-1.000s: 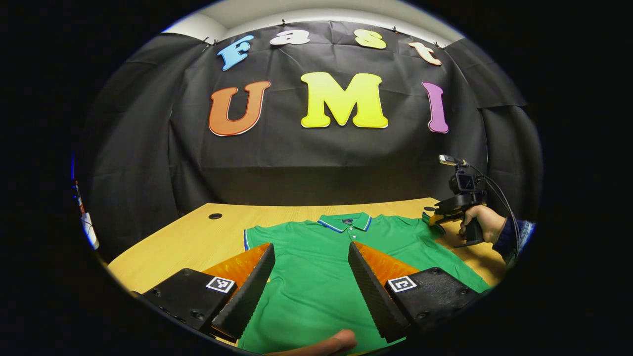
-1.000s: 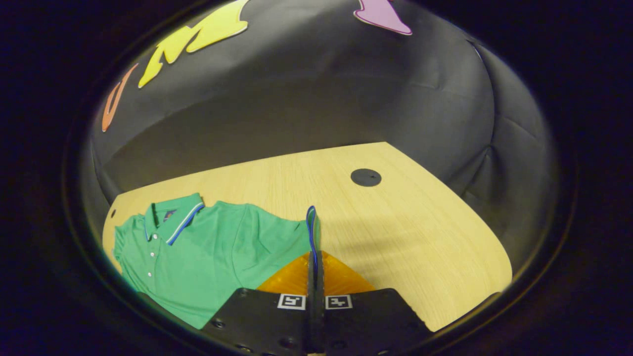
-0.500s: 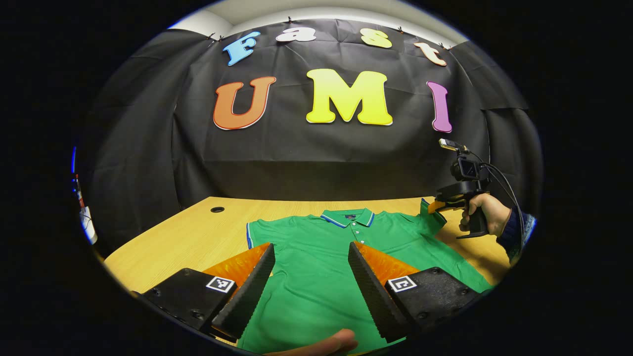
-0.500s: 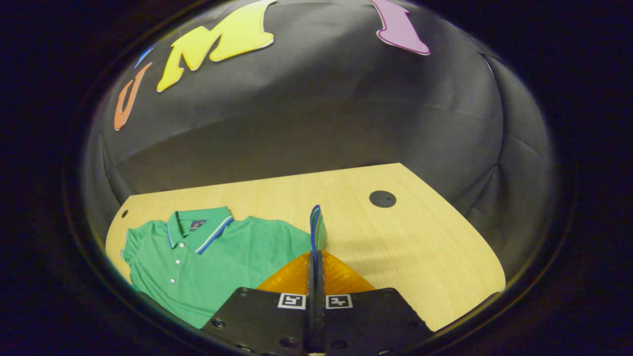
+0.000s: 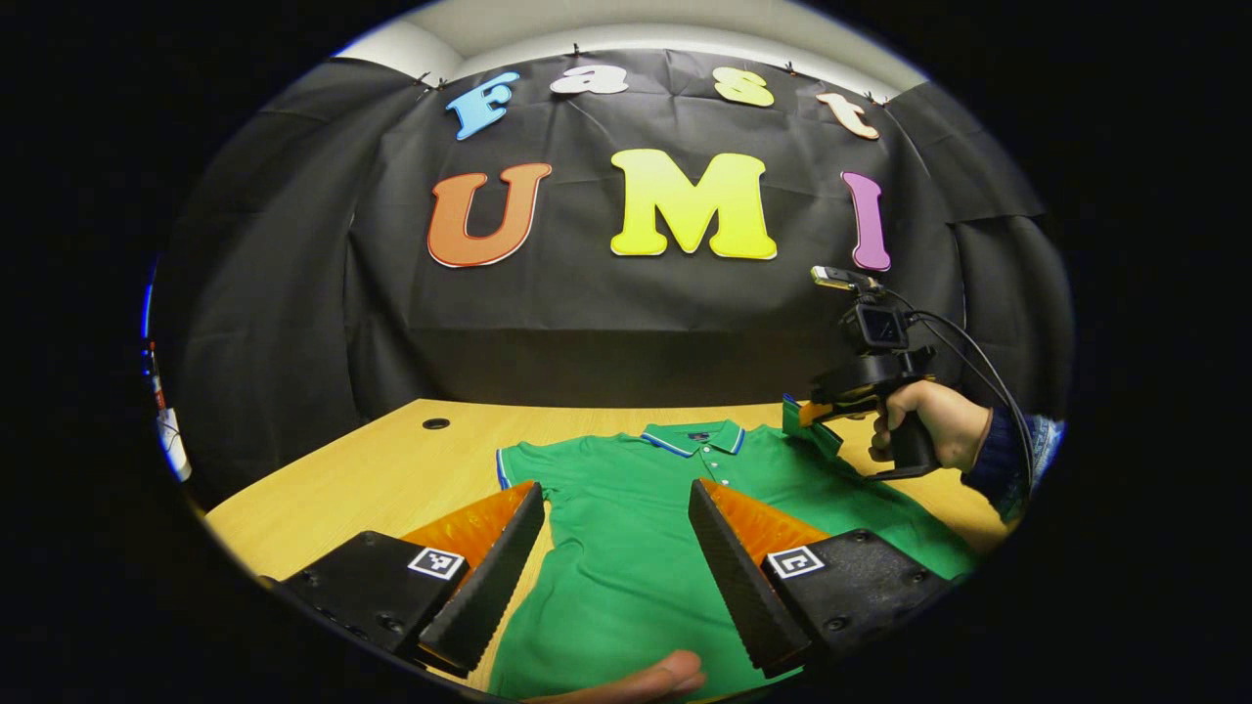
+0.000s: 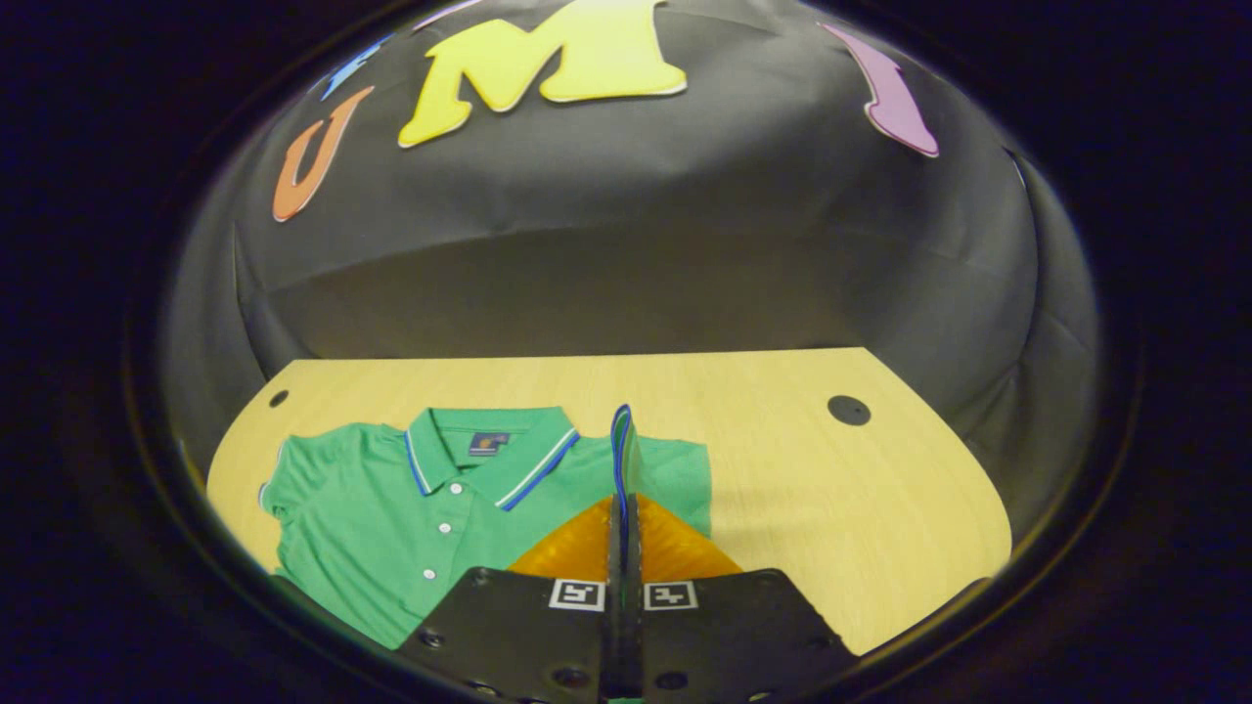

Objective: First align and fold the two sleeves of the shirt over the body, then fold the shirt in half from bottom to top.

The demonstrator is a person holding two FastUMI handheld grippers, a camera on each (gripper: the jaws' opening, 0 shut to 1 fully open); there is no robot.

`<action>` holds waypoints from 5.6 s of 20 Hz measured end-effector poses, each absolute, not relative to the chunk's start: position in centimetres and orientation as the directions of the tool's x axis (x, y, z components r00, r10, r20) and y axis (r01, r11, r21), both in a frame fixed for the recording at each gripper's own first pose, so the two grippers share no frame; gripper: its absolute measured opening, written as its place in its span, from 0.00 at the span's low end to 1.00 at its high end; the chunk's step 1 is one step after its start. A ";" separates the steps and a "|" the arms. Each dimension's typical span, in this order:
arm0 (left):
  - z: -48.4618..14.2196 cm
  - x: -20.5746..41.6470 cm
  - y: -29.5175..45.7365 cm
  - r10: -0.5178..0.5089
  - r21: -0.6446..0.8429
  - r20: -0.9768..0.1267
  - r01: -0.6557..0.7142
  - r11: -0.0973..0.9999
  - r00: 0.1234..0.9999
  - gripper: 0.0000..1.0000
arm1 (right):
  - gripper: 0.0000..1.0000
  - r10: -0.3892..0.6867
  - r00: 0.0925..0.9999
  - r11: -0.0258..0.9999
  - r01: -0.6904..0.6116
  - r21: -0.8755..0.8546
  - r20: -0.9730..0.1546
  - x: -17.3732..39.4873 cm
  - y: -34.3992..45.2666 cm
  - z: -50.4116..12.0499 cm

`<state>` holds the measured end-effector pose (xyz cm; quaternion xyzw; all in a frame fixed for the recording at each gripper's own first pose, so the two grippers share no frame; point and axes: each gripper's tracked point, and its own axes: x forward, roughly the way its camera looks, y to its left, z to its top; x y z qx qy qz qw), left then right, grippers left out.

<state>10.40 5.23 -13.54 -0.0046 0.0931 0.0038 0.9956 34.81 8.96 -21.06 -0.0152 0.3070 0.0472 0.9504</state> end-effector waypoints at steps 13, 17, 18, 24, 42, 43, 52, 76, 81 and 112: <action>-11.9 9.0 8.4 0.056 -0.020 -0.172 -0.061 0.998 0.984 0.96 | 0.95 0.063 0.865 0.996 -0.089 -0.028 -0.498 31.0 11.4 -17.3; -11.7 9.7 9.2 0.076 -0.017 -0.184 -0.081 0.997 0.980 0.96 | 0.97 0.062 0.903 0.997 -0.075 -0.015 -0.425 28.8 9.5 -13.8; -11.6 10.0 9.4 0.081 -0.018 -0.187 -0.086 0.996 0.979 0.96 | 0.97 0.058 0.915 0.997 -0.070 -0.016 -0.400 28.3 8.8 -12.8; -11.1 13.4 12.8 0.147 -0.003 -0.181 -0.150 0.989 0.972 0.96 | 0.96 0.066 0.956 0.995 -0.084 -0.053 -0.286 23.7 5.4 -8.9; -23.8 29.3 20.1 0.160 -0.065 -0.578 -0.241 0.968 0.800 0.92 | 0.97 0.124 0.960 0.985 -0.150 -0.087 -0.251 13.3 3.4 -8.9; -24.3 29.4 19.6 0.147 -0.066 -0.593 -0.230 0.971 0.791 0.92 | 0.95 0.128 0.960 0.985 -0.153 -0.082 -0.249 13.1 3.5 -8.9; -26.6 28.9 19.1 0.132 -0.096 -0.685 -0.268 0.959 0.717 0.41 | 0.95 0.149 0.953 0.986 -0.162 -0.030 -0.263 12.6 3.2 -9.6; -19.3 30.7 10.1 -0.060 -0.177 -0.643 -0.072 0.982 0.763 0.04 | 0.95 0.130 0.957 0.990 -0.138 -0.013 -0.261 10.8 2.3 -10.0; -19.6 31.0 4.6 -0.116 -0.176 -0.655 -0.002 0.984 0.747 0.04 | 0.95 0.130 0.955 0.991 -0.135 0.000 -0.266 10.4 1.8 -10.3; -6.8 14.3 0.9 -0.048 -0.010 -0.356 0.048 0.999 0.933 1.00 | 0.94 0.113 0.975 0.993 -0.114 0.006 -0.190 -0.5 0.2 -6.4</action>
